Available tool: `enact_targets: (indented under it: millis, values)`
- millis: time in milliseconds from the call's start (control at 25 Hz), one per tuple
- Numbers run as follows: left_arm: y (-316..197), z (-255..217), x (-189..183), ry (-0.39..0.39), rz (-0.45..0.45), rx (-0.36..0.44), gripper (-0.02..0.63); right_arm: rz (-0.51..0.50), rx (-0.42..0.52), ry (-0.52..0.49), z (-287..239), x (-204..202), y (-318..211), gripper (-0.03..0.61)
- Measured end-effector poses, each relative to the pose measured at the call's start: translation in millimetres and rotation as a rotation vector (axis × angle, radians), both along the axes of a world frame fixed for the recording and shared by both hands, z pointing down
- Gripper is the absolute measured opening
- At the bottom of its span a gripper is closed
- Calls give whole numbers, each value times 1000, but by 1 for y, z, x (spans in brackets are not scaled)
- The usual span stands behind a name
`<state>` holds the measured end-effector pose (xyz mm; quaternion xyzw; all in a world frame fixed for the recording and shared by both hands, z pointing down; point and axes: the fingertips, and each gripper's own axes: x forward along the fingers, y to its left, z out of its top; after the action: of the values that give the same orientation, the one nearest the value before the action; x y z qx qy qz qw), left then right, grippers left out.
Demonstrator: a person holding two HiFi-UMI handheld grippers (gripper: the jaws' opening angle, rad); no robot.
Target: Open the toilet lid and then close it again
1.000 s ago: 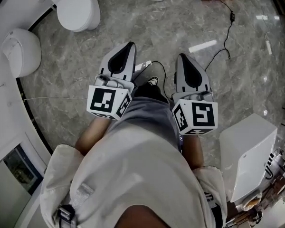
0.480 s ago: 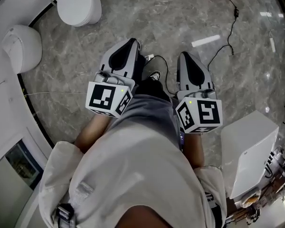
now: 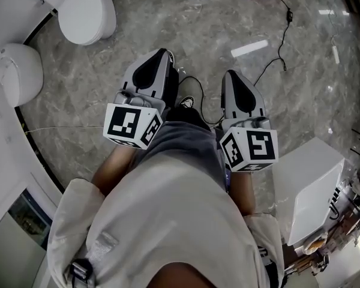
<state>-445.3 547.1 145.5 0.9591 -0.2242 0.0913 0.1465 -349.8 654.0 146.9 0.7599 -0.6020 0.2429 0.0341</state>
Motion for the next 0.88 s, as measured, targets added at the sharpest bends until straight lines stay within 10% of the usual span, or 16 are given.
enact_targets:
  millis: [880]
  values:
    - [-208,-17,103,-16,55,-16,5,-38,-39,-25,-7,91,-224,10]
